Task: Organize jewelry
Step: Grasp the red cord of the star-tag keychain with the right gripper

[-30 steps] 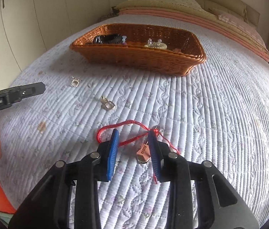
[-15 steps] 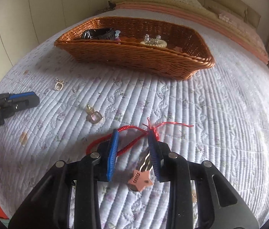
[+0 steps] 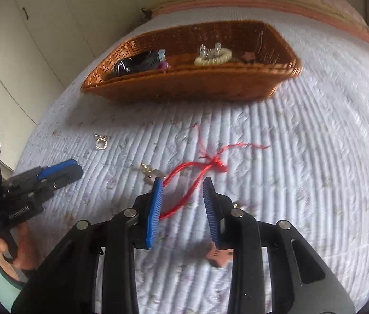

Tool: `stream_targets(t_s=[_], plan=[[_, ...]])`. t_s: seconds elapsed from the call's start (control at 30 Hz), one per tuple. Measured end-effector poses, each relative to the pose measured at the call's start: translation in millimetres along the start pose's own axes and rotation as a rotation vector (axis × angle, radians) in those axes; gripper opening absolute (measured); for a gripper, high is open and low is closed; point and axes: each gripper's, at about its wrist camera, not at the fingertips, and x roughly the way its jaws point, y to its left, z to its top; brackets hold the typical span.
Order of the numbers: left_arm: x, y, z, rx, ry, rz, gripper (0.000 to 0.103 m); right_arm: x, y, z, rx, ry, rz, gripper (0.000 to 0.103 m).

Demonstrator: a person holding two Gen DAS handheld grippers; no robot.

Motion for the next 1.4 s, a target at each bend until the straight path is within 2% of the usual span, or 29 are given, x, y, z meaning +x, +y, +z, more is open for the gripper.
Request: stream_targets(t_s=[0.13,0.2,0.27,0.3,0.33,0.43,0.5,0.53,0.6,0.73,0.93,1.03,1.07,1.13,1.3,1.4], plan=[[1.5,1.3,0.7,-0.004,0.001,-0.009,0.032,18.0,-10.7,9.2,0.181,0.003,0.033,0.029],[3.0,0.7,0.9,0.001,0.005,-0.010,0.032,21.5,-11.7,13.5,0.216,-0.018,0.015,0.029],[4.0,0.0,1.3,0.013,0.008,-0.010,0.032,26.7,-4.2,16.7,0.189,-0.033,-0.050,0.027],[4.8,-1.8,1.7,0.022,0.011,-0.009,0.032,29.0,2.6,17.8,0.150,-0.036,-0.111,0.017],[5.5,-3.2,2.1,0.029,0.013,-0.009,0.032,29.4,7.8,17.9,0.116,-0.045,-0.155,0.011],[9.8,-7.9,5.4,0.050,0.021,-0.012,0.032,26.8,9.7,16.2,0.051,-0.051,-0.210,0.004],[16.5,-11.3,12.0,0.060,0.025,-0.003,0.032,23.6,0.1,17.2,0.051,-0.071,-0.255,0.004],[19.8,-12.7,15.0,0.062,0.026,0.002,0.032,23.6,-5.9,18.4,0.055,-0.075,-0.254,0.004],[30.4,-14.2,24.8,0.059,0.024,0.026,0.032,24.2,-17.6,17.6,0.078,-0.082,-0.181,0.004],[44.7,-14.2,34.3,0.059,0.036,0.097,0.029,19.4,-18.4,11.0,0.069,-0.101,-0.150,0.004],[42.5,-9.2,32.1,0.037,0.026,0.107,0.027,14.7,-22.0,4.9,0.077,-0.116,-0.110,0.004],[45.3,-10.3,32.8,0.047,0.027,0.136,0.015,9.1,-21.9,-0.1,0.065,-0.122,-0.119,0.004],[45.1,-10.6,32.4,0.049,0.025,0.143,0.006,7.2,-20.5,-1.8,0.054,-0.127,-0.123,0.004],[44.8,-9.7,31.4,0.044,0.024,0.145,0.000,8.7,-13.2,-1.4,0.029,-0.135,-0.127,0.003],[38.5,-12.7,28.9,0.053,-0.011,0.131,0.000,2.0,-1.8,-4.6,-0.022,-0.181,-0.104,0.003],[24.8,-15.9,25.5,0.068,-0.064,0.108,0.000,-10.9,0.2,-10.1,-0.035,-0.224,-0.077,0.003]])
